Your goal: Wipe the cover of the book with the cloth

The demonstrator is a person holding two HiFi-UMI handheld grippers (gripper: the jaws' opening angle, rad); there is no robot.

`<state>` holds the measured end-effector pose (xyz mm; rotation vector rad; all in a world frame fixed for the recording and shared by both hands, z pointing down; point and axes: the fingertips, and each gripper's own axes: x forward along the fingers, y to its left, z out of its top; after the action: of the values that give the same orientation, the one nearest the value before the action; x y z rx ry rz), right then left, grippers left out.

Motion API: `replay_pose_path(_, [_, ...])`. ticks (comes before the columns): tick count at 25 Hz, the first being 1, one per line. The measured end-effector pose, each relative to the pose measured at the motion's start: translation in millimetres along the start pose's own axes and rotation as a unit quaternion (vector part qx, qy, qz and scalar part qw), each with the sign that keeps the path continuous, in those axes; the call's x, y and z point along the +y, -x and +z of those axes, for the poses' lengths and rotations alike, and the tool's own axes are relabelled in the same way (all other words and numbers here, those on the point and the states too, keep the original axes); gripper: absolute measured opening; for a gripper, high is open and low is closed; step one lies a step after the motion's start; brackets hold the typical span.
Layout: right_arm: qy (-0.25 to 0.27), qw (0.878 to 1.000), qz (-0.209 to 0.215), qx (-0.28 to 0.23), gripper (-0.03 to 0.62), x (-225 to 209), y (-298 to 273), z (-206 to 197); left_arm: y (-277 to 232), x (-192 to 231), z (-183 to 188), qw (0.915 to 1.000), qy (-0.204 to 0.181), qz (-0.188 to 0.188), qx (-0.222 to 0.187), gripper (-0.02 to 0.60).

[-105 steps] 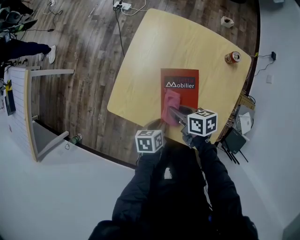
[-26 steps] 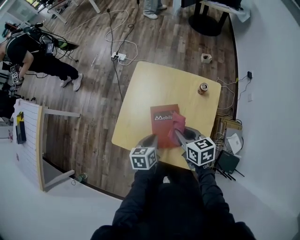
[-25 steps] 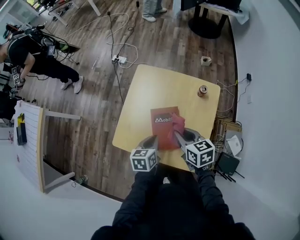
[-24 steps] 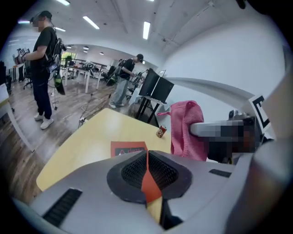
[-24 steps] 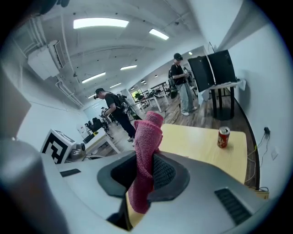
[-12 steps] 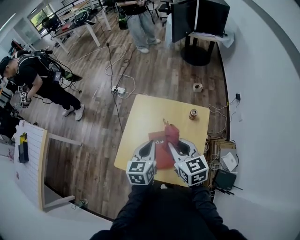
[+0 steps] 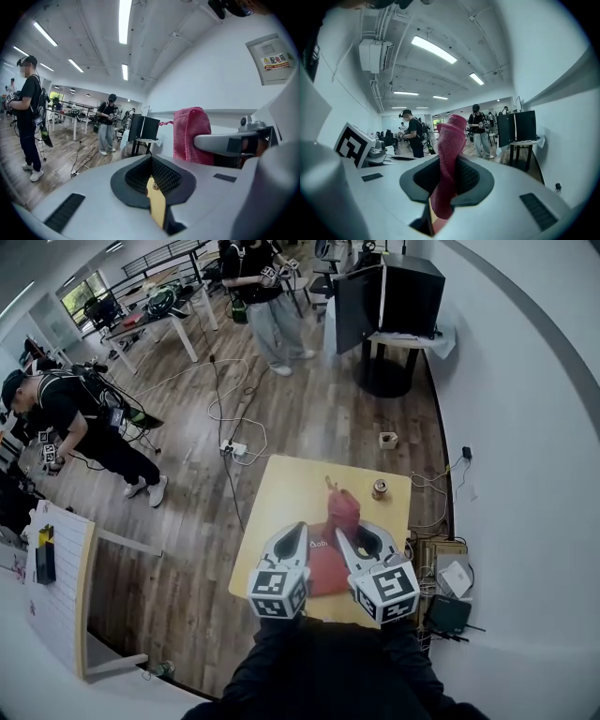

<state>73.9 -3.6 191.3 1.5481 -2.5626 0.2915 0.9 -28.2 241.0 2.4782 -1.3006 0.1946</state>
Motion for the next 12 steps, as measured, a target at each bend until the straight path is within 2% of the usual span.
replay_pose_path(12, [0.019, 1.000, -0.008, -0.009, 0.078, 7, 11, 4, 10, -2, 7, 0.9999, -0.005, -0.002, -0.015, 0.034])
